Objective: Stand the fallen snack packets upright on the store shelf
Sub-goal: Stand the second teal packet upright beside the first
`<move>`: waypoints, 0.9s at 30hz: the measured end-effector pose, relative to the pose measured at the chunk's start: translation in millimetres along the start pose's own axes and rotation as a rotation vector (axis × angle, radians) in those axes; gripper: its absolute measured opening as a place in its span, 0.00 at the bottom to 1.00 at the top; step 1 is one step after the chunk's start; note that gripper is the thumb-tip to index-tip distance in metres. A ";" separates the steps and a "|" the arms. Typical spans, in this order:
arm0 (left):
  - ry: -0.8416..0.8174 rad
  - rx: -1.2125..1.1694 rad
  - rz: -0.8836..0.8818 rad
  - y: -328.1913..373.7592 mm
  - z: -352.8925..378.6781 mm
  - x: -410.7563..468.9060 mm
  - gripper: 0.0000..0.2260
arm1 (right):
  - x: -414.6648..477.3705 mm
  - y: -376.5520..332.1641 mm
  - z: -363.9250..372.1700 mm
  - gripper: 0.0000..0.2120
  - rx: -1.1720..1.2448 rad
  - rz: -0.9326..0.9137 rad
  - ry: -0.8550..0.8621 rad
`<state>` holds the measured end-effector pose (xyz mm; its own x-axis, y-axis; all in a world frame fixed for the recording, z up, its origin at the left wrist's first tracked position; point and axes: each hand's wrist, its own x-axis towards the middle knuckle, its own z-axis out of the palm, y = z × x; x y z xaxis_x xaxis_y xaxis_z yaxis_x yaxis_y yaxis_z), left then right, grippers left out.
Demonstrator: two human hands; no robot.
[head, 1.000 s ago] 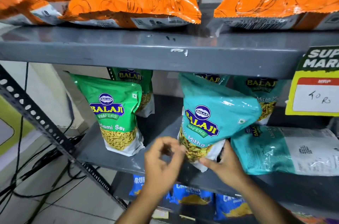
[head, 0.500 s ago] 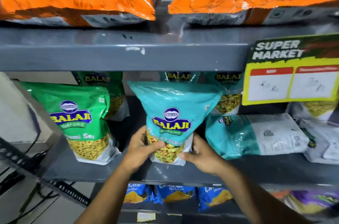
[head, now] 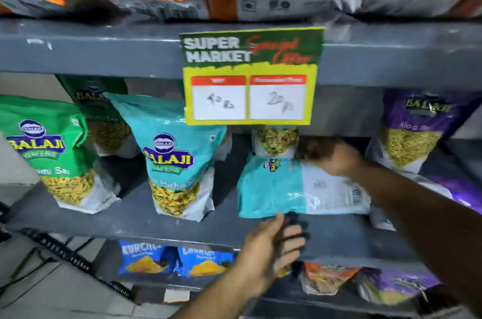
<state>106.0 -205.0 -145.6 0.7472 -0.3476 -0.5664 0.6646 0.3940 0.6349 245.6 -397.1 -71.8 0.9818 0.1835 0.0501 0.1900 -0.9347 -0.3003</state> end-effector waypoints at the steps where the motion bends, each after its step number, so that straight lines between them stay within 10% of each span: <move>1: -0.025 -0.038 -0.049 -2.7 19.7 13.6 0.15 | 4.2 15.6 -1.7 0.29 -0.065 -0.102 -0.024; 4: 0.051 -0.145 -0.107 -7.8 53.9 46.5 0.23 | -4.2 18.9 -9.1 0.46 -0.209 -0.123 -0.201; 8: 0.188 -0.226 -0.001 -19.5 77.9 66.9 0.19 | -4.6 23.1 -10.8 0.22 -0.322 -0.081 -0.314; 12: 0.304 -0.349 0.176 -28.9 74.9 59.8 0.04 | -25.6 30.2 -3.5 0.16 -0.119 -0.113 -0.190; 22: 0.175 0.176 0.737 5.6 52.6 0.2 0.10 | -123.5 24.7 44.6 0.02 0.790 0.083 0.411; 27: 0.088 0.408 0.764 57.2 10.6 13.3 0.13 | -120.9 1.0 63.7 0.04 0.757 0.051 0.535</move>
<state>154.0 -196.1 -111.2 0.9972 -0.0385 0.0642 -0.0577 0.1506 0.9869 126.5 -400.8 -138.8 0.8976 -0.1932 0.3962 0.2757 -0.4554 -0.8465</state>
